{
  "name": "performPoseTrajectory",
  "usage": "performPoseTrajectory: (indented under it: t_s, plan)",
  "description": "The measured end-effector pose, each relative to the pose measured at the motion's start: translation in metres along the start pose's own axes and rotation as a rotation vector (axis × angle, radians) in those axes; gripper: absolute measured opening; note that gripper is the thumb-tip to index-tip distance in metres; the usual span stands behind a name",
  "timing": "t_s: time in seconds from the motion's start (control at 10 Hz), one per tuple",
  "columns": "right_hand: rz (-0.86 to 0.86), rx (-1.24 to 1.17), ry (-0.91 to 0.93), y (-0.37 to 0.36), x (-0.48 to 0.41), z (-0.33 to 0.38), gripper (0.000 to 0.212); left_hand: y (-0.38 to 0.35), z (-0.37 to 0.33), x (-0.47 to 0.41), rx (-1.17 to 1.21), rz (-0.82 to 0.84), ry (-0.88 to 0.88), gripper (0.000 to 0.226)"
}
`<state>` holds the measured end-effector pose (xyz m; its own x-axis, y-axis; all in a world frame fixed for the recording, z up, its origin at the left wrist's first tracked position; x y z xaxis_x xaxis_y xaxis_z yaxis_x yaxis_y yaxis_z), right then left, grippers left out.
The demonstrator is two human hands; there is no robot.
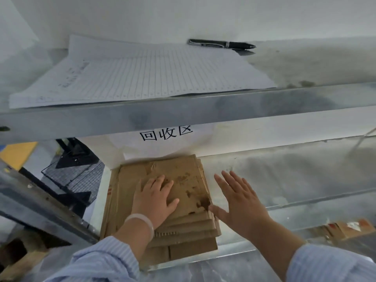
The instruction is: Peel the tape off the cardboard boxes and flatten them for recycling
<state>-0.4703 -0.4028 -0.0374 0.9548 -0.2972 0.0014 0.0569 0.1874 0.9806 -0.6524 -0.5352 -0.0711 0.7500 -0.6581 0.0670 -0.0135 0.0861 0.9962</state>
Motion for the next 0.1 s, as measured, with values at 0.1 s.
performPoseTrajectory:
  t_s: [0.1]
  plan:
    - [-0.02,0.055,0.009,0.0179,0.0225,-0.0135,0.082,0.0194,-0.0283,0.017,0.086,-0.006,-0.036,0.071]
Point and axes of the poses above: each hand's wrist, its own x-axis away from the middle knuckle, its own y-axis out of the back of the hand, z = x × y, the point moved 9 cm from there along -x, towards the middle knuckle, and after that the axes turned 14 degrees about y, right-handed, at the moved point
